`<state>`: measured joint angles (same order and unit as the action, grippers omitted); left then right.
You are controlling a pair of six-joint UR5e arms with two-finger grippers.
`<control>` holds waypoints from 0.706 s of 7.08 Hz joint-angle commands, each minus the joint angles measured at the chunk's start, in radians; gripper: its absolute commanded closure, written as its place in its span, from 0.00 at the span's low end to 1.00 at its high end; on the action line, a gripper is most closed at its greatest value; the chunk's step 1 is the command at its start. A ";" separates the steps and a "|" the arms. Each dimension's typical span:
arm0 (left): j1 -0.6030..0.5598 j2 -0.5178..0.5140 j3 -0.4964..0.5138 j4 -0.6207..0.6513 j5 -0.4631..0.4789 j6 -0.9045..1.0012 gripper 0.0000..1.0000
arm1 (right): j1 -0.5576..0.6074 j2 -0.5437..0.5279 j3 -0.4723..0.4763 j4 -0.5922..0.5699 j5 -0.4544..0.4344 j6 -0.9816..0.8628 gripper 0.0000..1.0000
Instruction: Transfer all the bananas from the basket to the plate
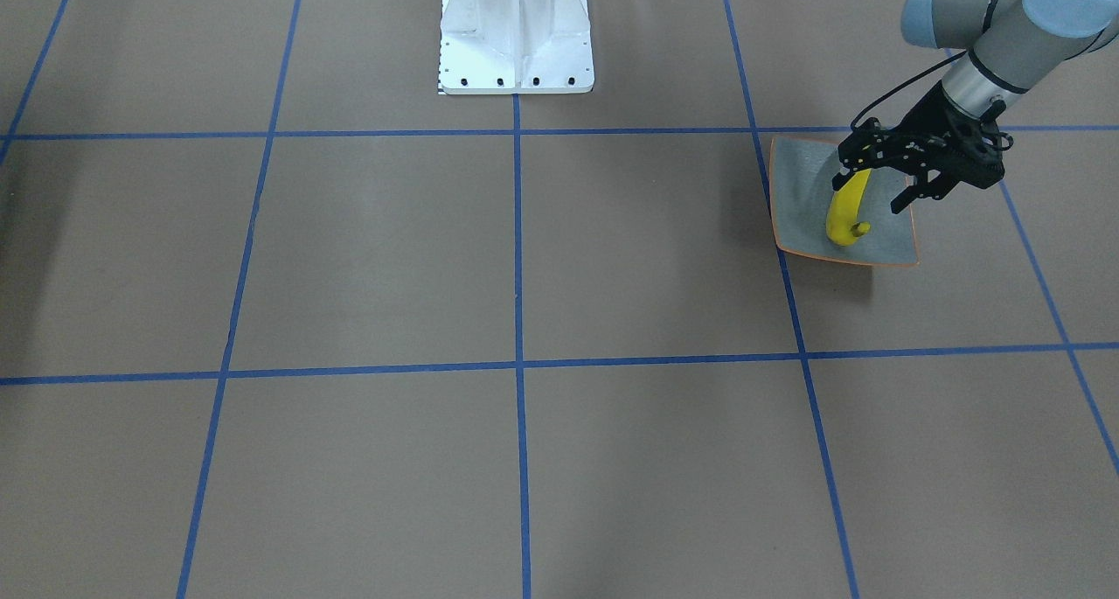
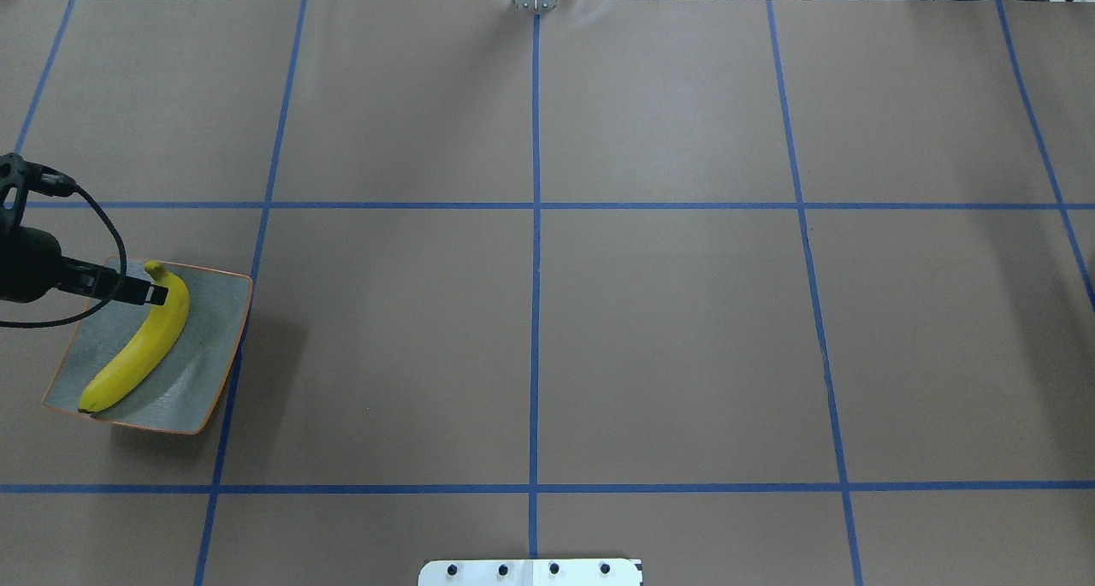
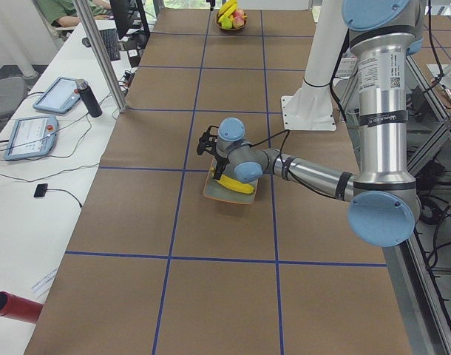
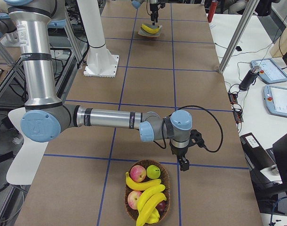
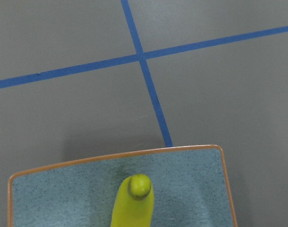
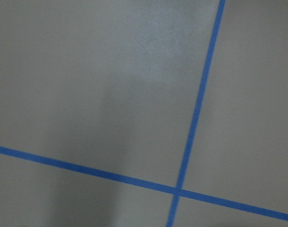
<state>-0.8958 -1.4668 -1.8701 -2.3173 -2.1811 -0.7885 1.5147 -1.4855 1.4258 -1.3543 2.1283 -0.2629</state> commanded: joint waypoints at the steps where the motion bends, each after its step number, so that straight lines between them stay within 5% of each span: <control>1: 0.000 -0.024 0.032 -0.004 0.001 -0.002 0.00 | 0.050 0.005 -0.057 -0.089 -0.022 -0.152 0.00; 5: 0.000 -0.046 0.063 -0.008 0.003 0.002 0.00 | 0.128 0.093 -0.317 -0.094 0.117 -0.392 0.00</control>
<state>-0.8958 -1.5111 -1.8113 -2.3253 -2.1784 -0.7872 1.6262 -1.4139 1.1624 -1.4455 2.2209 -0.6092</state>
